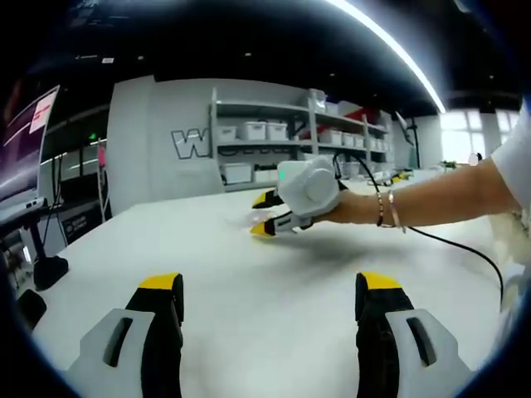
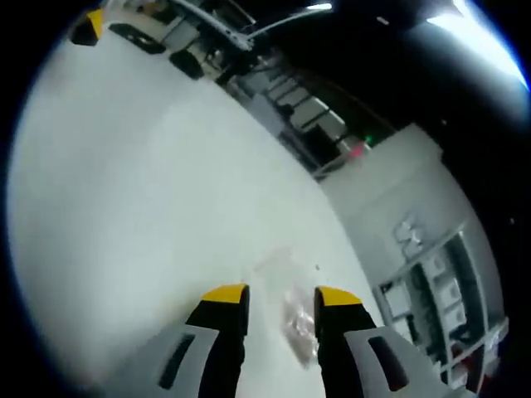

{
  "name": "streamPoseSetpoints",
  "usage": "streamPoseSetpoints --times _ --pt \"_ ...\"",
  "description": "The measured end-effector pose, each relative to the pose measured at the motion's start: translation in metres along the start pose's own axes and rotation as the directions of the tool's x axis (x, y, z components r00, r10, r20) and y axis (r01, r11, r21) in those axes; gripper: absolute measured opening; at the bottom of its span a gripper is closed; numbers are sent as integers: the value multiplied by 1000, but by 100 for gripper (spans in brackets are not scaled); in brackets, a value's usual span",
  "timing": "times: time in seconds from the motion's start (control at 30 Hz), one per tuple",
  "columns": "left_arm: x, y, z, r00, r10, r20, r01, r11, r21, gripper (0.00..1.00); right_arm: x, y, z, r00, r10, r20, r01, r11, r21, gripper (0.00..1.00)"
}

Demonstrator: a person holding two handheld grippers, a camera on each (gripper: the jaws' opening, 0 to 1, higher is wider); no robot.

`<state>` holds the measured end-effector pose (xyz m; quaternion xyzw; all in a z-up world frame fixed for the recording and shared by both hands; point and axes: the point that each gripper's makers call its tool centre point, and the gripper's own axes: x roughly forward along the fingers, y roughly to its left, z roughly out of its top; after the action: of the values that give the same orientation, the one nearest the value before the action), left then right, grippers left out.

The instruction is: Open the resealable bag by pulling the two sides of the seal apart until the entire bag opening is separated and visibly accessible.

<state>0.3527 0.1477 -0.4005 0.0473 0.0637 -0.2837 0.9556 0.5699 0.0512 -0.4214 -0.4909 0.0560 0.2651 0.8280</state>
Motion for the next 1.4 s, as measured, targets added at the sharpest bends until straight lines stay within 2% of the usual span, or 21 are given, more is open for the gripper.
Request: streamPoseSetpoints --times 0.7,0.9,1.07,1.27,1.4 --pt "-4 1 -3 1000 8 -1 -8 1000 -8 84 12 -1 -2 1000 -15 -13 14 998 -66 27" --pt "-4 3 -4 1000 12 -2 -12 1000 -11 84 16 3 -2 1000 -2 -12 1 999 -53 17" --pt "-3 4 -6 1000 10 -5 -10 1000 -15 84 20 10 -7 1000 17 -26 -19 998 -59 1" --pt "-4 3 -7 1000 11 -6 -11 1000 -16 84 22 9 -8 999 12 -31 -13 999 -43 0" --pt "-6 3 -5 1000 14 0 -14 1000 -14 84 18 6 -7 1000 7 -9 -7 999 47 0"
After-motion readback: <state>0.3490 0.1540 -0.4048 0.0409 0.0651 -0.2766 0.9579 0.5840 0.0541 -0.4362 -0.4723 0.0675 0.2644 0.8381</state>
